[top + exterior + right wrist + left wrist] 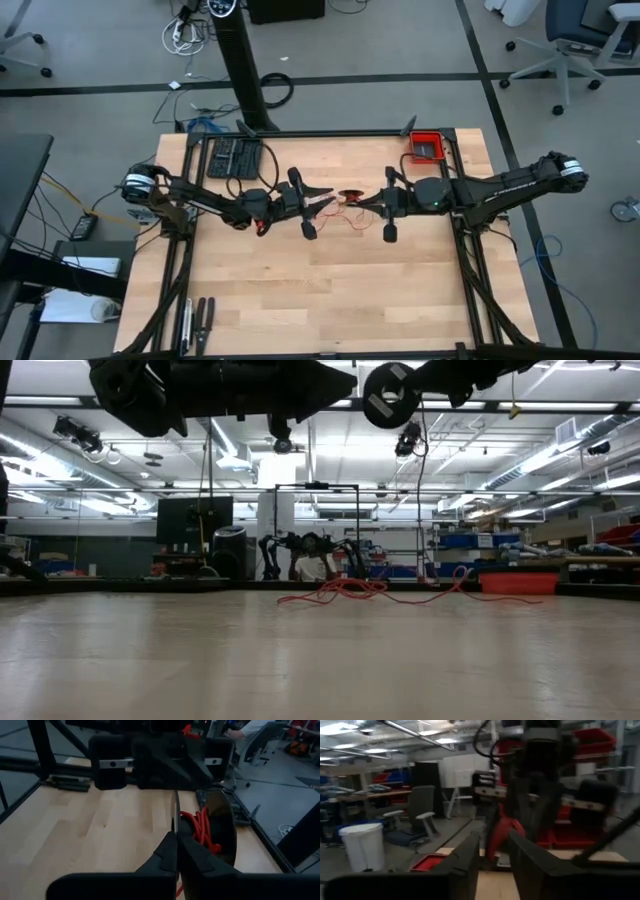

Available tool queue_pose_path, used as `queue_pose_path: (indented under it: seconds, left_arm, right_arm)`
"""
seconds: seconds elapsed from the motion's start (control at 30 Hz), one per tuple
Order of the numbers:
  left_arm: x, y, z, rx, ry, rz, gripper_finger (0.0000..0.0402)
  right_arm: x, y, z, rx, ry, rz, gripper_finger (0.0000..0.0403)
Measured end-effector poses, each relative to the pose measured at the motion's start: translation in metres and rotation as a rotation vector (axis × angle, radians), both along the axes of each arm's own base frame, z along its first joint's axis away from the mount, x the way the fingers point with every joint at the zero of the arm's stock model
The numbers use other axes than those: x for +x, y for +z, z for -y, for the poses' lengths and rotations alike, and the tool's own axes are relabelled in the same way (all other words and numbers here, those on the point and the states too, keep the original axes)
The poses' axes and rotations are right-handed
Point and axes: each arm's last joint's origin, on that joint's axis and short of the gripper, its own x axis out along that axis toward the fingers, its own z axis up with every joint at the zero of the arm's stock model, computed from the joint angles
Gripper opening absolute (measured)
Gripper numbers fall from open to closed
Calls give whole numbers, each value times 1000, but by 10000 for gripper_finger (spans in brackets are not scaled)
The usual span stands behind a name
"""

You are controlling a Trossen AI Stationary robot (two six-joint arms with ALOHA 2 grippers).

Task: Coil cords
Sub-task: Coil the red wire on the black spool

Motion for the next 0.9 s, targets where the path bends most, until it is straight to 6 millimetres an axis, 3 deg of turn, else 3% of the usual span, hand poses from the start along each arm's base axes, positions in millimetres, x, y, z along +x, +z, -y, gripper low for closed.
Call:
queue_pose_path:
  seconds: [0.23, 0.5, 0.9]
  left_arm:
    - [3, -15, 2, -58, -123, -131, 123]
    - [6, -12, 0, -134, -106, -113, 124]
    - [6, -13, -1, -135, -75, -129, 124]
  right_arm:
    - [-7, 17, -4, -33, -63, 135, 1]
    - [10, 27, -12, -128, -58, 314, 1]
    - [28, 27, -10, -165, -58, 427, 1]
